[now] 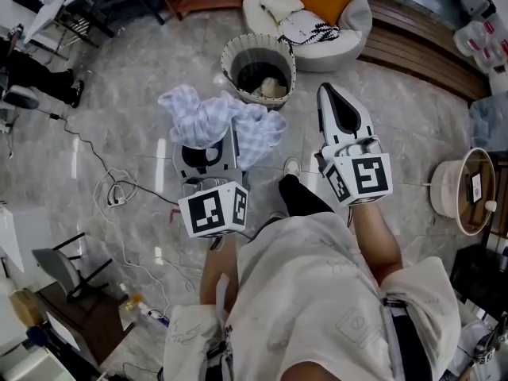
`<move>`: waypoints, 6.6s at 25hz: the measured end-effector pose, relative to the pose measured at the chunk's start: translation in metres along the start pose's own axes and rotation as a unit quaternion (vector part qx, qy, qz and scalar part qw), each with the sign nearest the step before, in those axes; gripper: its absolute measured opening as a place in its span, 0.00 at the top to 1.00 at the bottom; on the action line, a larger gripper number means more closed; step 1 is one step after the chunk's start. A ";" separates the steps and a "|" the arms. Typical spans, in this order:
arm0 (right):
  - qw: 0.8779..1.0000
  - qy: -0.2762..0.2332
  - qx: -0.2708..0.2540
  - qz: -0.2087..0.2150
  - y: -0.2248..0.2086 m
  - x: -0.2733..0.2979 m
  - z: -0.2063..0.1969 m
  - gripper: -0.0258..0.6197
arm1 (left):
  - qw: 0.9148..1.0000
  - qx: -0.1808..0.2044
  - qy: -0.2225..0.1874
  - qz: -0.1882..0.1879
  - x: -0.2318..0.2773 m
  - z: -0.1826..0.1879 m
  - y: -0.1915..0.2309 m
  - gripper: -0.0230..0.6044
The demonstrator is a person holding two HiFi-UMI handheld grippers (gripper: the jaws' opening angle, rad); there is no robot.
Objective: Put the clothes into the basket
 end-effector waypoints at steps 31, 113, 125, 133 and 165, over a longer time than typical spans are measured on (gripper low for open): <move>0.997 0.030 0.029 -0.066 -0.177 0.181 -0.012 0.98 | 0.998 0.012 0.045 -0.045 0.289 -0.001 -0.021 0.60; 0.966 0.223 0.073 -0.104 -0.167 0.434 -0.145 0.98 | 0.855 0.000 0.486 -0.182 0.506 -0.358 0.067 0.47; 0.977 0.163 0.049 -0.128 -0.167 0.418 -0.092 0.98 | 0.930 0.009 0.313 -0.192 0.509 -0.199 0.083 0.47; 0.984 0.085 0.034 -0.152 -0.181 0.401 -0.030 0.98 | 0.964 0.029 0.178 -0.193 0.515 -0.083 0.084 0.51; 0.986 -0.042 -0.016 -0.163 -0.191 0.371 0.064 0.98 | 0.993 0.053 -0.037 -0.104 0.476 0.075 0.078 0.96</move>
Point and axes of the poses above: the fingertips, and each gripper's own axes: x forward along the fingers, y to its left, z out of its top, the point moved 4 cm from there along -x, backward along the fingers, and after that the axes turned 6 degrees about y, right-handed, at the moved point
